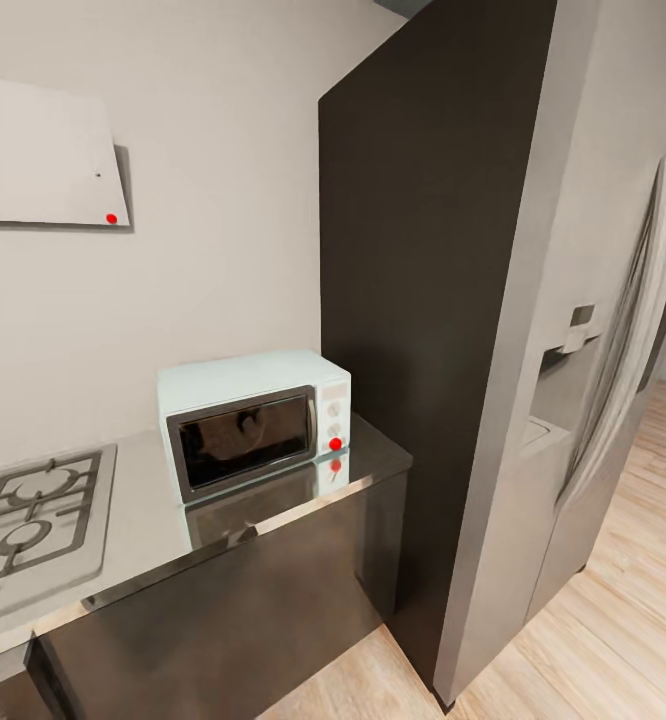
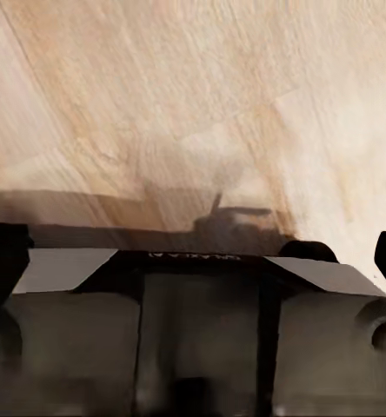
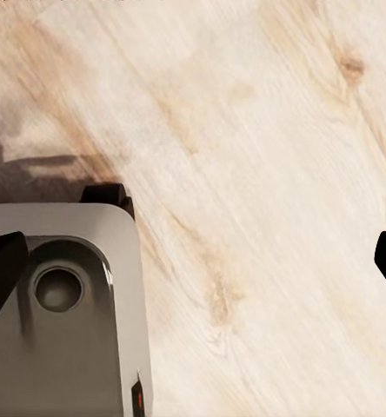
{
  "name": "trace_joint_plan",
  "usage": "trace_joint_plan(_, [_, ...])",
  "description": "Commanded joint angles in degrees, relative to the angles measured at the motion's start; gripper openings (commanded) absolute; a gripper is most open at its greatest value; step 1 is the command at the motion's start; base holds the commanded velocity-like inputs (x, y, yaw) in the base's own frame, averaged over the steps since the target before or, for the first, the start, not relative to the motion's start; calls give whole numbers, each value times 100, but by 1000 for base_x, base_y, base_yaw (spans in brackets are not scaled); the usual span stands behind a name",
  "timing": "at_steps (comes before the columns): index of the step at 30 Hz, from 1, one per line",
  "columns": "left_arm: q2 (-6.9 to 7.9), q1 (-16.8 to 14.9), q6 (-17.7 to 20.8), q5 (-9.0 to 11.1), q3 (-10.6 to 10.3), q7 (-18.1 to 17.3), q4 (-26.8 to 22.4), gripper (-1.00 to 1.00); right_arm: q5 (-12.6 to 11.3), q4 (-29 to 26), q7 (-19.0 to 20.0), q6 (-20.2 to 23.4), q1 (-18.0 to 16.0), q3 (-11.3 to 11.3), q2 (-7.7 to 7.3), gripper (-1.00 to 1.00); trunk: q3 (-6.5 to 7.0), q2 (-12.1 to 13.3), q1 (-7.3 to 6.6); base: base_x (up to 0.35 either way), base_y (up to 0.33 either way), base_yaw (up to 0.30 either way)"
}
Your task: In the kitchen, take the popcorn bag from the countertop, put it into the microwave, and heat it until the popcorn is cooked so the cooked popcorn ends up inside the bag.
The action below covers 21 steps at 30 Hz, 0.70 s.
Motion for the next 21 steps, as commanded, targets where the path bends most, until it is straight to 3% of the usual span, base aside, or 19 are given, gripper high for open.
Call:
trace_joint_plan(1, [66, 96, -5, 182, -41, -34, 4, 100, -4, 18, 24, -37, -8, -29, 0, 100, -6, -5, 0, 0, 0, 0])
trace_joint_plan(3, [249, 235, 1, 345, -41, -60, 4, 100, -7, 18, 23, -47, -8, -32, 3, 100, -6, -5, 0, 0, 0, 0])
trace_joint_plan(5, [334, 285, 2, 402, -44, -70, 4, 100, -8, 18, 22, -35, -8, -33, -2, 100, -6, -5, 0, 0, 0, 0])
trace_joint_plan(13, [339, 303, -10, 349, -64, -69, -4, 100, -17, 18, 18, -42, -8, -48, -14, 100, -6, -5, 0, 0, 0, 13])
trace_joint_plan(21, [330, 303, -10, 339, -69, -64, -5, 100, -17, 18, -20, -66, -8, -40, -14, 100, -6, -5, 0, 0, 0, 232])
